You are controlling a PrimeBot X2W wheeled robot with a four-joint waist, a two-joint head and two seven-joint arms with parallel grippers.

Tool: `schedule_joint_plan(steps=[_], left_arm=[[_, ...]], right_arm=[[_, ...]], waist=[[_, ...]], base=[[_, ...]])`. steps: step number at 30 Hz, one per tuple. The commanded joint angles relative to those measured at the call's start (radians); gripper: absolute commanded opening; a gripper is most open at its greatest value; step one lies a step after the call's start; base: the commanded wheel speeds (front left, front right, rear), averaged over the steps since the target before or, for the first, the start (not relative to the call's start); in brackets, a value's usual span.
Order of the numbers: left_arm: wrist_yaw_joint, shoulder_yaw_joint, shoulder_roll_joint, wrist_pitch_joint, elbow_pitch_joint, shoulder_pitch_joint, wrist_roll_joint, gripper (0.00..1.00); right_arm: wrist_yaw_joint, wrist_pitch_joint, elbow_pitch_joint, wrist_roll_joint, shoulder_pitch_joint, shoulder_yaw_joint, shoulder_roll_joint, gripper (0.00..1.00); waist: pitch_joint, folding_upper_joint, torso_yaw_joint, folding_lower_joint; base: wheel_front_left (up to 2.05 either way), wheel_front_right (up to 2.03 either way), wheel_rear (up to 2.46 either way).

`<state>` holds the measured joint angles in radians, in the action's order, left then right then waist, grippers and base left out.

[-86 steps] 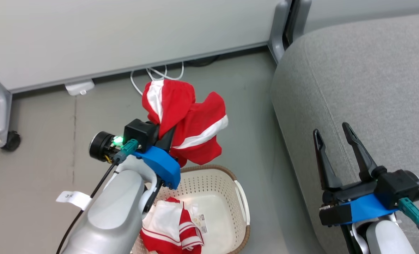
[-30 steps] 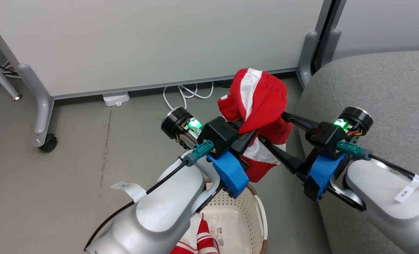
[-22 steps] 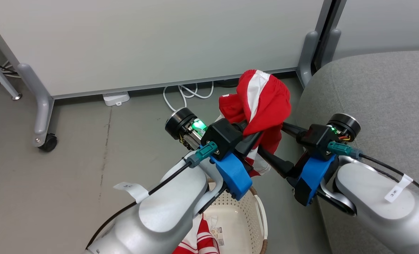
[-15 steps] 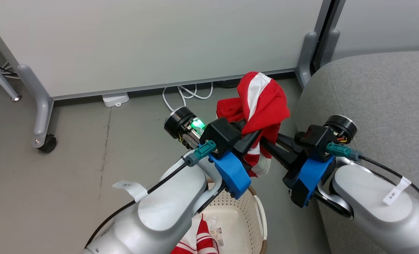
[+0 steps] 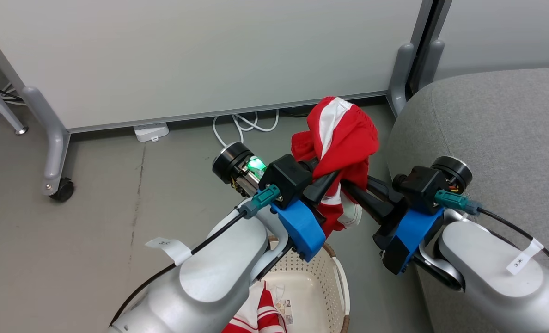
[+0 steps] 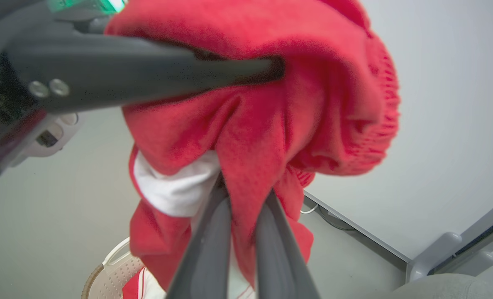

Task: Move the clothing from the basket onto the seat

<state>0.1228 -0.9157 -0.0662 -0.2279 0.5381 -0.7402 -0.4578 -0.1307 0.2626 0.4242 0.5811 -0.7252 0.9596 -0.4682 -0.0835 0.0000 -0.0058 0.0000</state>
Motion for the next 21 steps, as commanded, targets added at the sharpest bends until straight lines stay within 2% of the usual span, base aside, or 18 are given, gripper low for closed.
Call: schedule_joint_plan(steps=[1,8,14,21], left_arm=[[-0.006,0.001,-0.006,-0.002,0.005,0.003,-0.005,1.0],[-0.013,-0.005,-0.009,-0.009,0.002,0.017,-0.007,1.0],[-0.023,-0.011,-0.017,-0.013,-0.009,0.029,-0.004,1.0],[-0.037,-0.008,-0.034,-0.018,-0.02,0.033,-0.002,1.0]], right_arm=[[0.0,0.003,-0.005,-0.007,0.014,-0.01,0.005,0.0],[0.0,0.004,0.001,-0.013,0.055,-0.085,0.016,0.0],[0.0,0.004,0.007,-0.034,0.105,-0.189,0.023,0.0],[0.0,0.004,-0.007,-0.077,0.172,-0.317,0.038,0.0]], waist=[[0.0,0.0,0.0,0.0],[-0.003,0.0,0.004,0.0],[-0.023,0.0,0.005,0.0],[-0.052,0.0,-0.026,0.0]], base=[[0.0,0.0,0.0],[0.0,0.0,0.0],[0.0,0.0,0.0],[0.0,0.0,0.0]])
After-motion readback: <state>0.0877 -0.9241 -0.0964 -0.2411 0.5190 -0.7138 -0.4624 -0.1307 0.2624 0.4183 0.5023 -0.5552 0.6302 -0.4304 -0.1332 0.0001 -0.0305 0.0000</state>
